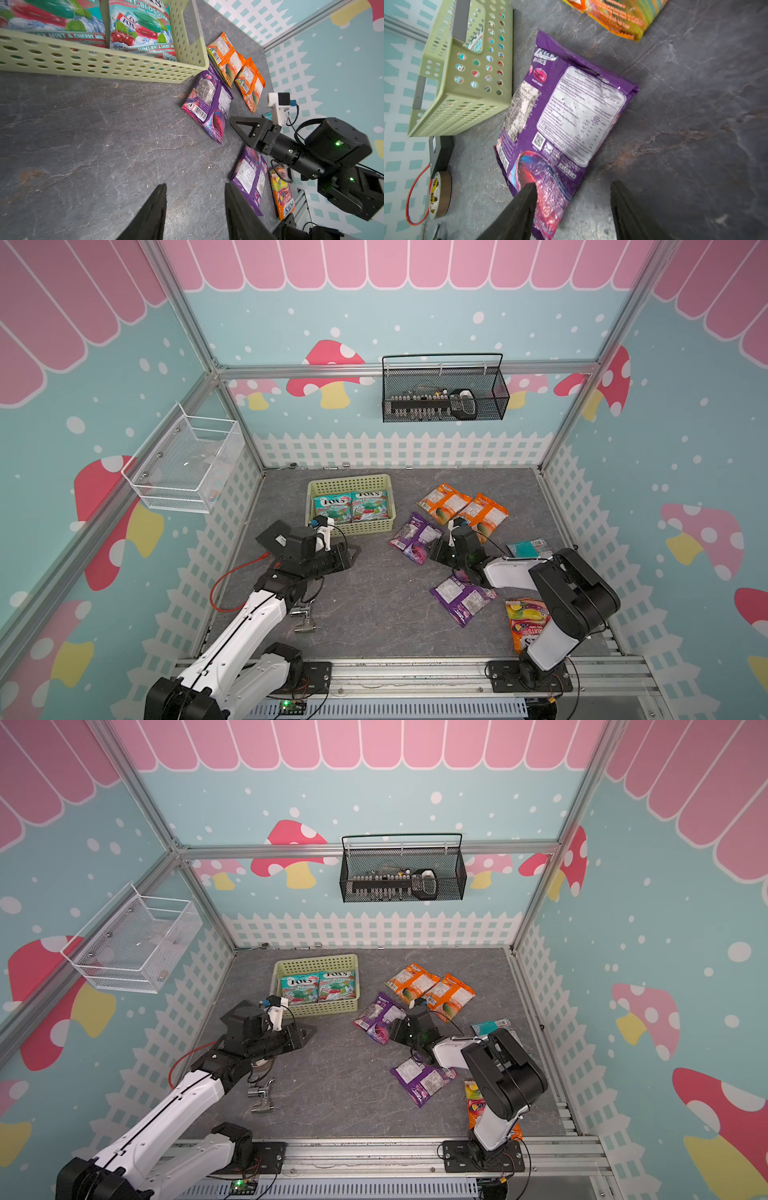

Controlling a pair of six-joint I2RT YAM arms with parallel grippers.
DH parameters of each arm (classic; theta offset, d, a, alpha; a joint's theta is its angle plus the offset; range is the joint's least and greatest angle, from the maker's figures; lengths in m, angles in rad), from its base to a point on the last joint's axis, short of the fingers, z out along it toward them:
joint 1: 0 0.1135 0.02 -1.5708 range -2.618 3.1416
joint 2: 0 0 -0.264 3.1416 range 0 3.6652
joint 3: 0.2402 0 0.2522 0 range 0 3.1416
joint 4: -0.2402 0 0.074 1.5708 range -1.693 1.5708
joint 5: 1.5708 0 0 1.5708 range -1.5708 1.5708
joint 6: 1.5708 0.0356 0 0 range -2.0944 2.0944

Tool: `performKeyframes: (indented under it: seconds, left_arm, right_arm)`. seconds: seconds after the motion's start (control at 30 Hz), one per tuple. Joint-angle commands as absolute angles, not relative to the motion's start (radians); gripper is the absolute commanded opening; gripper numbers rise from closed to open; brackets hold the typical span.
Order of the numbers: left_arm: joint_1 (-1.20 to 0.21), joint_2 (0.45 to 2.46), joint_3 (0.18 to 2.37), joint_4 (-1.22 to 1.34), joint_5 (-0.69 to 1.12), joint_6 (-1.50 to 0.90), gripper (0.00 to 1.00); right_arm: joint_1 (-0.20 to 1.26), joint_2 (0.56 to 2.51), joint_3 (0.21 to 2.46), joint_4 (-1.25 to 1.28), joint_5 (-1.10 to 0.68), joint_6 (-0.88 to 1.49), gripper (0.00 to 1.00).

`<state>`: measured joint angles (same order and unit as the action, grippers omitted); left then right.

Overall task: Put the candies in the basket
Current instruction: Pick up the candy at the center of the board.

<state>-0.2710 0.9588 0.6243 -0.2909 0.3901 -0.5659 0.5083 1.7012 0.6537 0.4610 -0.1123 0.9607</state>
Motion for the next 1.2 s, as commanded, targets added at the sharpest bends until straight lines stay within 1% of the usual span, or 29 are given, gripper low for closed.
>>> performKeyframes:
  seconds: [0.0,0.17,0.33,0.37,0.43,0.6,0.63,0.67,0.8,0.97,1.07,1.17]
  left_arm:
    - [-0.275,0.947,0.62,-0.263,0.394,-0.571,0.48]
    - [-0.276,0.973,0.63,-0.262,0.395,-0.572,0.44]
    - [-0.279,0.978,0.637,-0.26,0.377,-0.585,0.44]
    - [-0.279,0.979,0.635,-0.259,0.372,-0.587,0.45]
    - [-0.28,0.979,0.635,-0.258,0.371,-0.589,0.45]
    - [-0.282,0.987,0.638,-0.256,0.365,-0.592,0.45]
    - [-0.282,0.985,0.638,-0.256,0.363,-0.592,0.45]
    - [-0.284,0.983,0.637,-0.256,0.359,-0.592,0.45]
    - [-0.283,0.991,0.645,-0.245,0.358,-0.592,0.45]
    - [-0.29,1.018,0.661,-0.219,0.38,-0.593,0.52]
    - [-0.289,1.025,0.674,-0.225,0.319,-0.586,0.54]
    - [-0.283,1.039,0.705,-0.256,0.245,-0.583,0.56]
  right_arm:
    - [0.506,1.745,0.638,0.614,-0.153,1.011,0.62]
    - [0.505,1.798,0.652,0.638,-0.154,1.02,0.61]
    - [0.506,1.864,0.663,0.68,-0.146,1.059,0.58]
    - [0.506,1.876,0.661,0.701,-0.148,1.068,0.55]
    - [0.505,1.888,0.653,0.739,-0.147,1.077,0.45]
    - [0.506,1.819,0.578,0.872,-0.139,1.012,0.07]
    - [0.506,1.793,0.566,0.873,-0.141,0.981,0.02]
    - [0.506,1.762,0.554,0.868,-0.142,0.948,0.0]
    - [0.506,1.599,0.513,0.794,-0.151,0.822,0.0]
    - [0.511,1.399,0.515,0.68,-0.24,0.62,0.0]
    - [0.515,1.317,0.578,0.575,-0.275,0.536,0.0]
    - [0.518,1.291,0.665,0.504,-0.338,0.482,0.0]
